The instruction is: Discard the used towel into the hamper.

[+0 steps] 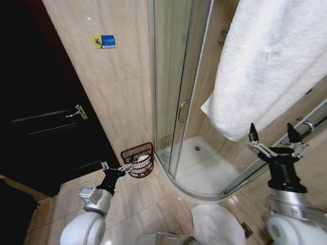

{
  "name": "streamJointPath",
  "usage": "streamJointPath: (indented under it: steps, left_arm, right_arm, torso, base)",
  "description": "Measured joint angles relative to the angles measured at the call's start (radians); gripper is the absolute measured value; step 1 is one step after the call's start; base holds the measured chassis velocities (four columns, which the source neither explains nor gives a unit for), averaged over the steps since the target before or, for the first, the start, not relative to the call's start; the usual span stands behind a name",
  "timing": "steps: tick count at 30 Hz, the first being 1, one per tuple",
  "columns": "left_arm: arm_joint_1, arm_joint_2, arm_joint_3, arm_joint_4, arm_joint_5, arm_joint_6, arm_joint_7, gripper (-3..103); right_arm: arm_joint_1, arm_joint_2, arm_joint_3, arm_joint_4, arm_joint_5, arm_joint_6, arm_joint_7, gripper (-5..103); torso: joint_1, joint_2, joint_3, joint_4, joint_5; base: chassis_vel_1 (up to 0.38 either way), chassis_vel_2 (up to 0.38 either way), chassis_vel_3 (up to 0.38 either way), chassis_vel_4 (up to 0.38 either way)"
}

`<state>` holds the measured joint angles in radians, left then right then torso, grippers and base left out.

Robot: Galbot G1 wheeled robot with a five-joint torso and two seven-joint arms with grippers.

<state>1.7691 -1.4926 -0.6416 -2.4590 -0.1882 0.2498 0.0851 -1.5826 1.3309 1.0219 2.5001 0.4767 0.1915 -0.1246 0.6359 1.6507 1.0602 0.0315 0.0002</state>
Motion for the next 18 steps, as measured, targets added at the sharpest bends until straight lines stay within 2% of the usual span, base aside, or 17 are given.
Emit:
streamJointPath:
  steps: [2,4,9,10,14,15,18]
  left_arm:
    - [0.000,0.000,0.000,0.000,0.000,0.000,0.000,100]
    - [0.000,0.000,0.000,0.000,0.000,0.000,0.000,100]
    - [0.000,0.000,0.000,0.000,0.000,0.000,0.000,100]
    - [0.000,0.000,0.000,0.000,0.000,0.000,0.000,100]
    - [0.000,0.000,0.000,0.000,0.000,0.000,0.000,100]
    - [0.000,0.000,0.000,0.000,0.000,0.000,0.000,100]
    - [0.000,0.000,0.000,0.000,0.000,0.000,0.000,100]
  right_arm:
    - [0.036,-0.070,0.037,0.000,0.054,-0.027,0.017,100]
    - [0.044,-0.088,0.045,0.000,0.068,-0.033,0.021,100]
    - [0.120,-0.216,0.096,0.000,0.188,-0.081,0.048,100]
    - [0.120,-0.216,0.096,0.000,0.188,-0.081,0.048,100]
    - [0.190,-0.322,0.150,0.000,0.294,-0.123,0.080,100]
    - [0.190,-0.322,0.150,0.000,0.294,-0.123,0.080,100]
    - [0.244,-0.436,0.212,0.001,0.377,-0.140,0.098,100]
  torso:
    - [0.000,0.000,0.000,0.0000,0.0000]
    - [0.000,0.000,0.000,0.0001,0.0000]
    - [0.000,0.000,0.000,0.0001,-0.0001]
    - [0.000,0.000,0.000,0.0001,-0.0001]
    - [0.000,0.000,0.000,0.0000,0.0001]
    - [0.000,0.000,0.000,0.0000,0.0001]
    - [0.000,0.000,0.000,0.0000,-0.0003]
  base:
    - [0.000,0.000,0.000,0.000]
    - [0.000,0.000,0.000,0.000]
    - [0.000,0.000,0.000,0.000]
    - [0.000,0.000,0.000,0.000]
    - [0.000,0.000,0.000,0.000]
    - [0.000,0.000,0.000,0.000]
    - [0.000,0.000,0.000,0.000]
